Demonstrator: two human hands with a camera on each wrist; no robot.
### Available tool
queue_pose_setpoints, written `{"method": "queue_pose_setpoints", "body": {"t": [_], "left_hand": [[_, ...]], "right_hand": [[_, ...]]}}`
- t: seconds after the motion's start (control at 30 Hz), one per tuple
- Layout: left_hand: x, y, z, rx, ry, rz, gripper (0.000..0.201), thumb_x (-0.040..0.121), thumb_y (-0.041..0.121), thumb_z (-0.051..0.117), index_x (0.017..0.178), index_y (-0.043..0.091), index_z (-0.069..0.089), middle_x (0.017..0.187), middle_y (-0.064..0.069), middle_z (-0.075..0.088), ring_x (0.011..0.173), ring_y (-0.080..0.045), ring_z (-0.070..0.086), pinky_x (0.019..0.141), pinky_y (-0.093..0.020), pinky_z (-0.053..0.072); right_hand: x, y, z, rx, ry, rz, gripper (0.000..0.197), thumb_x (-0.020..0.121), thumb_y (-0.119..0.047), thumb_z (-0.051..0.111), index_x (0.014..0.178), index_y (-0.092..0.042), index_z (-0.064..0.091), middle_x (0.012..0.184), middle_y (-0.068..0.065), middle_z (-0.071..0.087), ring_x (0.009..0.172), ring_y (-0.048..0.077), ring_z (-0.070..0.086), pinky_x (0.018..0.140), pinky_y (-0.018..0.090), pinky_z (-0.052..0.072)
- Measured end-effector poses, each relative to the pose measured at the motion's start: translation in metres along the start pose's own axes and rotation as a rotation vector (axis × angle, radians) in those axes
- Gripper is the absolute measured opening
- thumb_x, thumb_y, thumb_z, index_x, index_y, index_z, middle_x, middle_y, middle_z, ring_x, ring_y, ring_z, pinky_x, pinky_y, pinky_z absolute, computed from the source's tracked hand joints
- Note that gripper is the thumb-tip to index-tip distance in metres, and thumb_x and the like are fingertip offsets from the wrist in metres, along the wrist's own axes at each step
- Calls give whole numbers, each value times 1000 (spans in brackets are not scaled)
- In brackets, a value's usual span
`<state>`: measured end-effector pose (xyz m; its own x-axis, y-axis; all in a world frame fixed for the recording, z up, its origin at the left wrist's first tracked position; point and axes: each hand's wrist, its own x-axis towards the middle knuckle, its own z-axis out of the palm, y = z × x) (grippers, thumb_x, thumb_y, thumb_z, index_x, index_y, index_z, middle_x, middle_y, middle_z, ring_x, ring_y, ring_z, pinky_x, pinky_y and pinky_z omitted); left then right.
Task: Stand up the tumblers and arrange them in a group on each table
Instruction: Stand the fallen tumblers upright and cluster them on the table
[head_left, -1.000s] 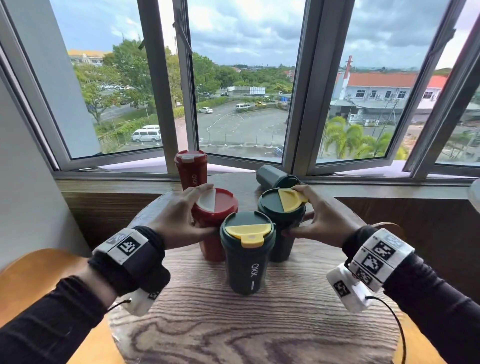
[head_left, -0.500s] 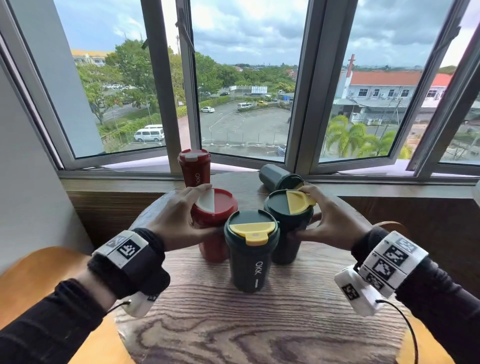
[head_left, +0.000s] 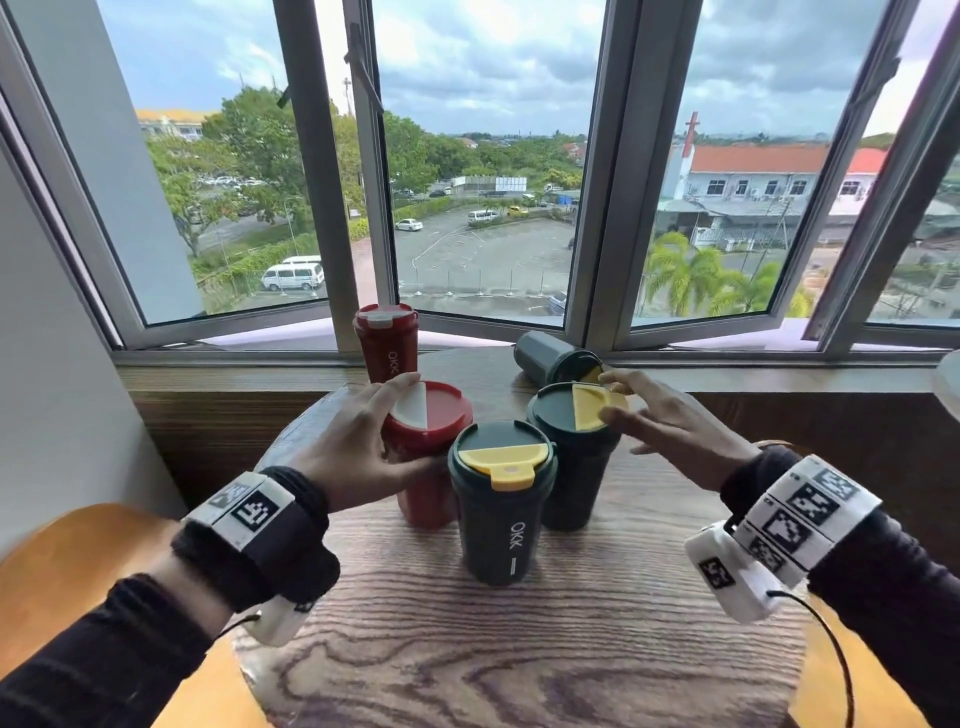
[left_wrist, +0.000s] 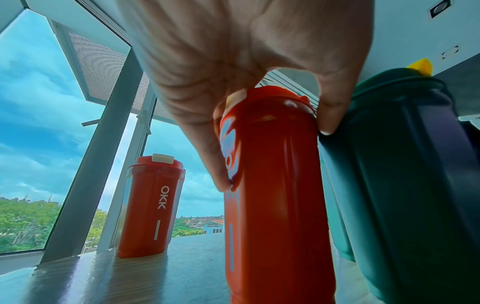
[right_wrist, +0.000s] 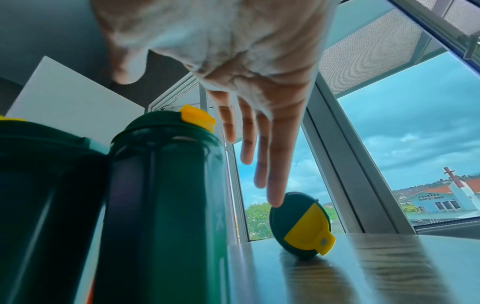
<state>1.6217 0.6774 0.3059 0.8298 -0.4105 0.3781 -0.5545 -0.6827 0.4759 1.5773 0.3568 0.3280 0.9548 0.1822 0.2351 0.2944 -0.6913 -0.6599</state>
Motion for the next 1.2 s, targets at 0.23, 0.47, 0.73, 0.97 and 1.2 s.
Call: {"method": "queue_pose_setpoints", "body": {"t": [0.23, 0.47, 0.73, 0.97, 1.2], "left_hand": [[-1, 4, 2, -26, 1, -49, 102, 57, 72, 53, 143, 20, 29, 141, -4, 44, 128, -15, 40, 106, -34, 36], [-2, 6, 4, -75, 11, -125, 104, 55, 75, 59, 142, 27, 30, 141, 5, 42, 127, -7, 40, 102, -28, 39], [-7, 16, 0, -157, 2, -209, 83, 56, 80, 57, 130, 54, 30, 132, 28, 42, 119, 12, 43, 89, -12, 43], [-6, 18, 5, -74, 40, -272, 82, 60, 87, 43, 132, 52, 29, 141, 20, 37, 127, -1, 38, 103, -26, 33], [-4, 13, 5, -24, 19, -258, 89, 62, 86, 41, 139, 43, 27, 146, 14, 36, 130, -2, 36, 105, -28, 32]], "right_hand": [[61, 18, -27, -193, 75, 35, 64, 85, -63, 35, 122, -13, 49, 120, 13, 54, 100, 21, 53, 82, 35, 45], [129, 32, -23, -632, -283, 14, 67, 84, -26, 64, 142, -27, 31, 142, 9, 33, 126, 26, 43, 104, 36, 39], [167, 56, -3, -874, -457, 67, 69, 85, -29, 60, 143, -38, 24, 135, 13, 44, 116, 28, 52, 83, 28, 44], [176, 68, -1, -804, -403, -1, 59, 88, -11, 50, 137, -40, 35, 118, 14, 57, 101, 28, 60, 82, 33, 51], [173, 72, -18, -662, -395, -64, 52, 93, -7, 45, 135, -37, 45, 124, 13, 52, 87, 18, 50, 63, 13, 44]]}}
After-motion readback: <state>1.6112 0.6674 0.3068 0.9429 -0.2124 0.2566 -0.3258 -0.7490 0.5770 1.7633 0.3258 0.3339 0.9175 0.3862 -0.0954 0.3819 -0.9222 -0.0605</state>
